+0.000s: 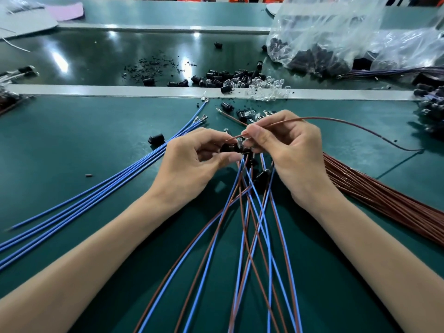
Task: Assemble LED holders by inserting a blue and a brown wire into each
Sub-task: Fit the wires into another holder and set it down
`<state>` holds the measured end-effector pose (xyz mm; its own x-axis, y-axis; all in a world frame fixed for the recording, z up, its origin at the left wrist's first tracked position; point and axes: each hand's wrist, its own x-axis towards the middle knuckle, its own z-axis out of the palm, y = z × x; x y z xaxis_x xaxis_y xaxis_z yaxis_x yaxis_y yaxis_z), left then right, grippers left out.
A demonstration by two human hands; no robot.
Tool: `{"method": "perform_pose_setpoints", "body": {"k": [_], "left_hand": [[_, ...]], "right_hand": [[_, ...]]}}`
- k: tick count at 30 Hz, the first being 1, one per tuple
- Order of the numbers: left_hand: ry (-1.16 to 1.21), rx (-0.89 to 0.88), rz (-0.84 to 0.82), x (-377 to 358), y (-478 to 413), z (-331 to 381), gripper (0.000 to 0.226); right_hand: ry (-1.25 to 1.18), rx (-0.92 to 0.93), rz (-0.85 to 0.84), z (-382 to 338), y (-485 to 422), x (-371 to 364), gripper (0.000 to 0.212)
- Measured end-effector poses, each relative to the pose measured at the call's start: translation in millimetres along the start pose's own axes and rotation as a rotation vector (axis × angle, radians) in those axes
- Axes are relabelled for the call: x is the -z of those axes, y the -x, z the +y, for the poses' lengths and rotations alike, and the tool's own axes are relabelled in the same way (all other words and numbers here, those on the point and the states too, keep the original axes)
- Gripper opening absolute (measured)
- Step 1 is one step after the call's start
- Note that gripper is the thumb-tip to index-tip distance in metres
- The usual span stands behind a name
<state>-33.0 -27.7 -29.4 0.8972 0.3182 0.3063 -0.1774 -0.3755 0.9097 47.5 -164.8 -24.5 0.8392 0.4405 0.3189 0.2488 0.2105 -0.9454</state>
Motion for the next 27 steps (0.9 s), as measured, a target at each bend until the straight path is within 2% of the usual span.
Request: {"method": "perform_pose_setpoints", "body": {"k": [6,18,22,27], "left_hand": [[0.090,0.041,0.045,0.3,-1.8,-1.1,0.018],[0.057,0.036,0.075,0.6,-0.5,1.8,0.015],[-0.057,-0.005,-0.013,0.2,1.4,1.3,0.017],[-0.098,-0.014,-0.087,-0.4,3.0,1.8,0.013]], "right_hand": [[-0.041,0.012,0.028,-6.6,-0.1,3.4,0.012],[0.064,0.039,0.019,-3.8,-2.1,8.2,0.017],[0.122,0.042,-0.069,-0.3,1.3,1.2,0.018],[0.129,0.038,-0.060,1.8,-0.7,2.4,0.020]]}}
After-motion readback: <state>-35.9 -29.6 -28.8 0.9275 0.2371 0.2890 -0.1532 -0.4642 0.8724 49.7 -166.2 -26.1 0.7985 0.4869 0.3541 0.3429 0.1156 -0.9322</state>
